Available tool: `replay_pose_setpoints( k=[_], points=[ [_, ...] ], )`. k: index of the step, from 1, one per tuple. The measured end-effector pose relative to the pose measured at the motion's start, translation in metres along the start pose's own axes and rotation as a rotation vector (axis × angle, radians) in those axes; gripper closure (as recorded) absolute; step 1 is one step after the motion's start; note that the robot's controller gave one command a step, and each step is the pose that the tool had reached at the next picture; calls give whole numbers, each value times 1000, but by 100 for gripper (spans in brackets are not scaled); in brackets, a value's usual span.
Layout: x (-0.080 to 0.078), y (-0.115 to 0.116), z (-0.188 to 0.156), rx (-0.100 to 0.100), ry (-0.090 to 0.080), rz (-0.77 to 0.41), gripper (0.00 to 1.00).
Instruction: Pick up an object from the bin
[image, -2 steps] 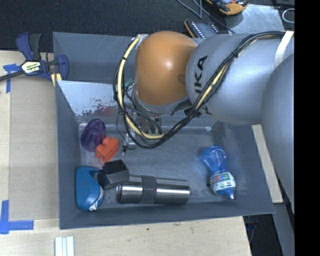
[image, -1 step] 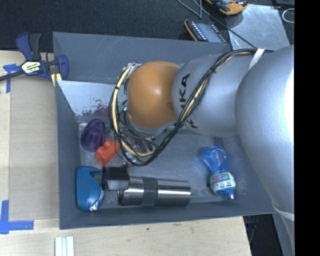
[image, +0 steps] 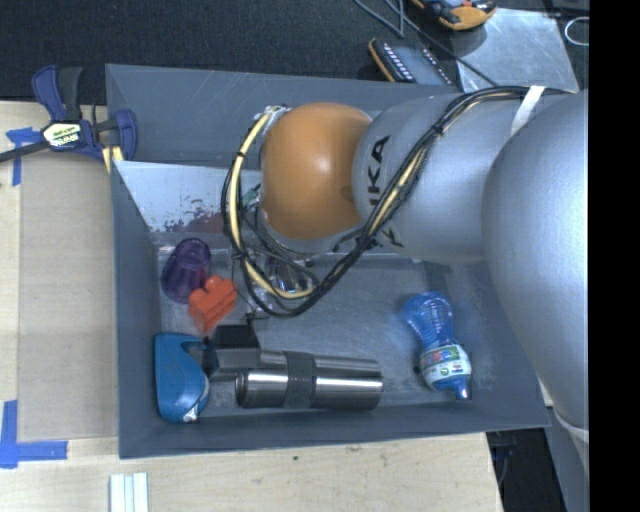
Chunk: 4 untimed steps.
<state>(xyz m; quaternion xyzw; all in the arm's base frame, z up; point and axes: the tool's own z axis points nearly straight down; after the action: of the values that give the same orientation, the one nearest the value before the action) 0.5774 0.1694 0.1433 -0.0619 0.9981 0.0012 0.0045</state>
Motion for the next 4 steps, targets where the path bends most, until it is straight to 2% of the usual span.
replay_pose_setpoints(
  k=[1, 2, 3, 4],
  points=[
    [8, 3, 67, 1, 4, -212, 0],
    [52, 5, 12, 2, -19, -292, 0],
    [10, 24, 45, 0, -8, -377, 0],
    [15, -72, 67, 3, -46, -357, 0]
  ],
)
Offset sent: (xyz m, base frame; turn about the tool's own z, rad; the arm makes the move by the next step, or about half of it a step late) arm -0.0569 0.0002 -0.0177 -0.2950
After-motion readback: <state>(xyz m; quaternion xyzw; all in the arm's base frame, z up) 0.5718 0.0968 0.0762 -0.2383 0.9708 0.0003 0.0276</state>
